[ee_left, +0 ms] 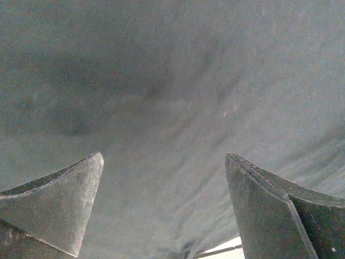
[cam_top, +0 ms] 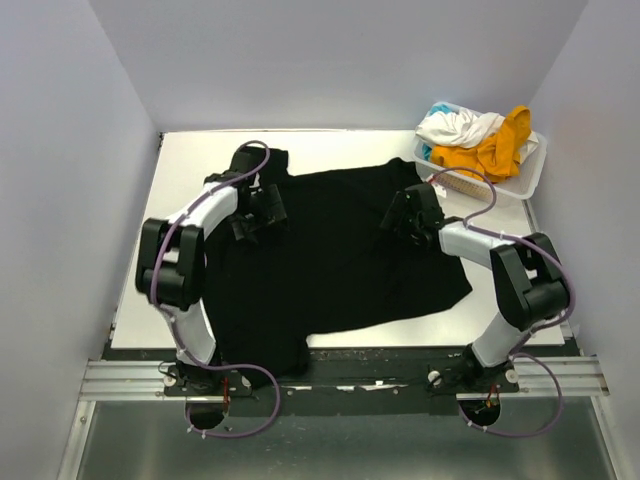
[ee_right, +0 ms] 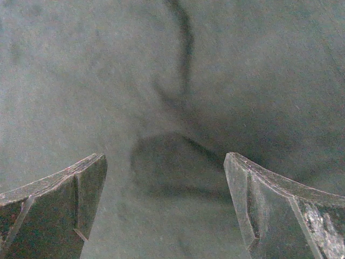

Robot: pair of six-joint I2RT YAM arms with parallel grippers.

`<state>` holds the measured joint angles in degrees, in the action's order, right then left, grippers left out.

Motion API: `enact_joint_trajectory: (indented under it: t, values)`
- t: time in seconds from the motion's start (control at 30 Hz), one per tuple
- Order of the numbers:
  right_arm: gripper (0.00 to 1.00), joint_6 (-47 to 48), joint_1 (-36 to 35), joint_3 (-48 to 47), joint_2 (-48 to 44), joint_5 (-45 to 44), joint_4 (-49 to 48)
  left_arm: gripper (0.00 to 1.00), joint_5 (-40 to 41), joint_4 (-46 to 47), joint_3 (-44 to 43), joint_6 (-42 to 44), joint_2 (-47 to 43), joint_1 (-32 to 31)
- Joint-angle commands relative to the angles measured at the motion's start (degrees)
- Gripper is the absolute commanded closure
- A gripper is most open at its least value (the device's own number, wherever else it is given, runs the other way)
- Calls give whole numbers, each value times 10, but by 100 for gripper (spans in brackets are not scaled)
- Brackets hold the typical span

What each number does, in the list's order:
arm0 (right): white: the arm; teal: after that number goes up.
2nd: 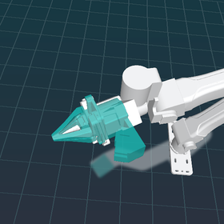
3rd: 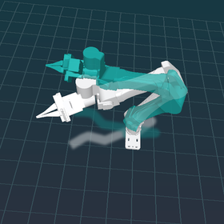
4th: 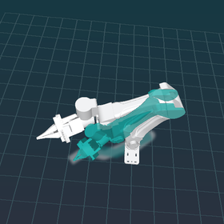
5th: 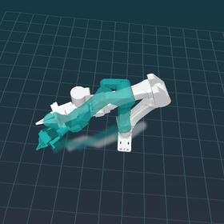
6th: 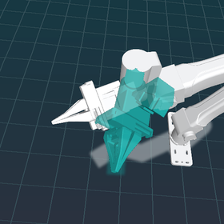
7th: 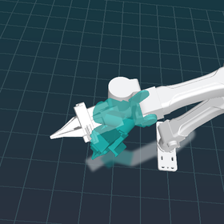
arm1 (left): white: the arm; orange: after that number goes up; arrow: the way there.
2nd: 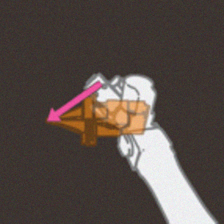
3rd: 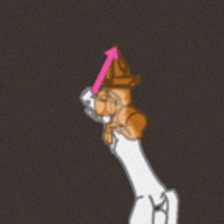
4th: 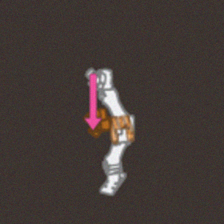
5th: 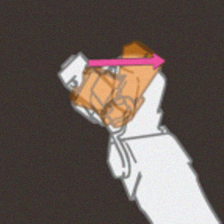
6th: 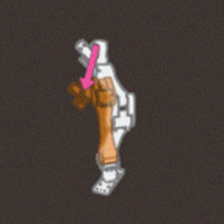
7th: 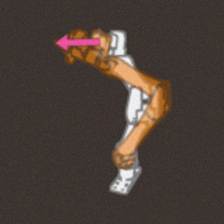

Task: Fold and stack the t-shirts
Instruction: Flatten out the tshirt

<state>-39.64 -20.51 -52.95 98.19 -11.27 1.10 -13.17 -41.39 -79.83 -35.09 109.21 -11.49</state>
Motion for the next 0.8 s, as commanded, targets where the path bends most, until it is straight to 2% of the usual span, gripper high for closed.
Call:
enact_joint_trajectory:
  t: [0.0, 0.1, 0.17, 0.23, 0.37, 0.43, 0.57, 0.77]
  values:
    - [0, -2, 1, 47, -64, 12, 33, 1, 61, 82, 113, -16, -156, 1]
    - [0, 0, 0, 71, -96, 9, 29, 1, 31, 151, 221, -43, -238, 6]
    - [0, -1, 1, 82, -111, 13, 27, 1, 8, 152, 266, -55, -266, 11]
    - [0, -2, 0, 90, -124, 17, 23, 1, -8, 140, 301, -58, -277, 11]
    - [0, -4, 0, 99, -141, 19, 15, 1, -111, 222, 407, -95, -294, 8]
    - [0, -4, 0, 102, -147, 21, 15, 1, -116, 246, 430, -110, -283, 7]
    - [0, -5, 1, 105, -157, 22, 14, 1, -97, 208, 373, -96, -218, 8]
    - [0, 0, 1, 108, -161, 15, 12, 1, -46, 104, 200, -62, -116, 14]
